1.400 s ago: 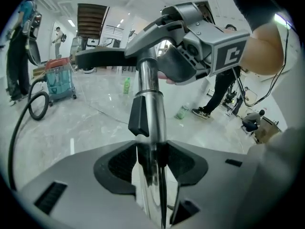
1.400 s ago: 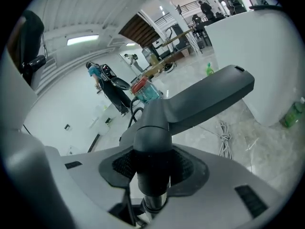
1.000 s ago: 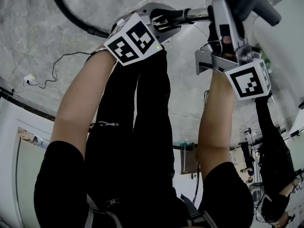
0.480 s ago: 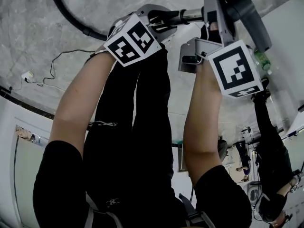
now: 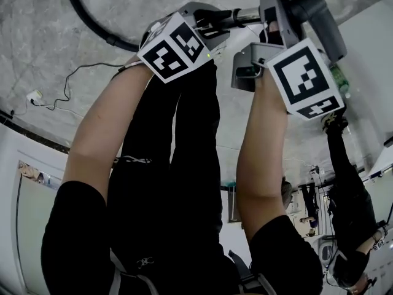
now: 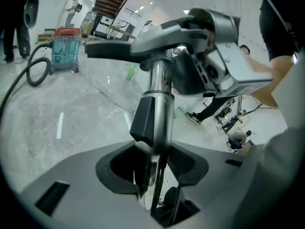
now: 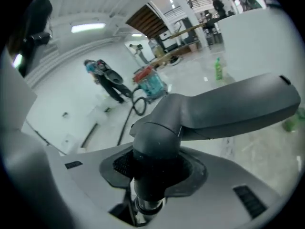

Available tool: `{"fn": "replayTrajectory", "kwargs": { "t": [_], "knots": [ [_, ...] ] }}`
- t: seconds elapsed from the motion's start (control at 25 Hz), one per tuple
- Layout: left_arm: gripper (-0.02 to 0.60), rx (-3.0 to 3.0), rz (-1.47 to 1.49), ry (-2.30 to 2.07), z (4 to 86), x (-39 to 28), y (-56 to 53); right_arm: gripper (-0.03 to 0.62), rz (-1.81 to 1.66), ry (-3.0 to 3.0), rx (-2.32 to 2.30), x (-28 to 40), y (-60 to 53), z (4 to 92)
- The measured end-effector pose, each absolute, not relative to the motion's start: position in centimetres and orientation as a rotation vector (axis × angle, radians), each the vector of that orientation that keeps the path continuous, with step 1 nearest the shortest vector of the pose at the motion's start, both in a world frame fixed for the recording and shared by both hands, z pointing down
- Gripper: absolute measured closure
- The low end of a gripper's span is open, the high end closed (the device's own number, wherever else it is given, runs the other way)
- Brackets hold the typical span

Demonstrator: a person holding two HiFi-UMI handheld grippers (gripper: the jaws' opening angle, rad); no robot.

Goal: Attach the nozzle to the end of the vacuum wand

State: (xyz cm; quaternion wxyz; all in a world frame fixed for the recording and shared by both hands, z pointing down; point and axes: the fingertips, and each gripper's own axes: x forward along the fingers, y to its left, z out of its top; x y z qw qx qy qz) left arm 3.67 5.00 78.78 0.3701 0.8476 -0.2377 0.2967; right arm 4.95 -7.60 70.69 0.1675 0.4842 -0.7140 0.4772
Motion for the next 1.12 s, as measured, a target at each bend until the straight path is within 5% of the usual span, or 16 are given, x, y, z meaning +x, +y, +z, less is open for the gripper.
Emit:
{"fn": "replayTrajectory", "kwargs": {
  "t": [0.16,0.36,0.68,1.12],
  "knots": [
    [0.403,2.182,0.776,-0.620,78.6,4.1,4.8,0.427,1.331,-1.993,1.413,5.1,-7.6,70.2],
    [0.404,2.223,0.766,-0.516,77.5,3.9,4.9,0.427,1.402,-2.511,0.835,2.0,-6.9,67.7],
    [0.403,2.175,0.750,-0.543,79.3,4.5,5.2,0.433,1.308,-2.132,1.309,4.3,-6.9,71.8],
    [0.404,2.190,0.825,-0.570,80.3,5.3,5.5,0.408,1.626,-1.870,1.245,8.0,-5.2,70.2]
  ]
}}
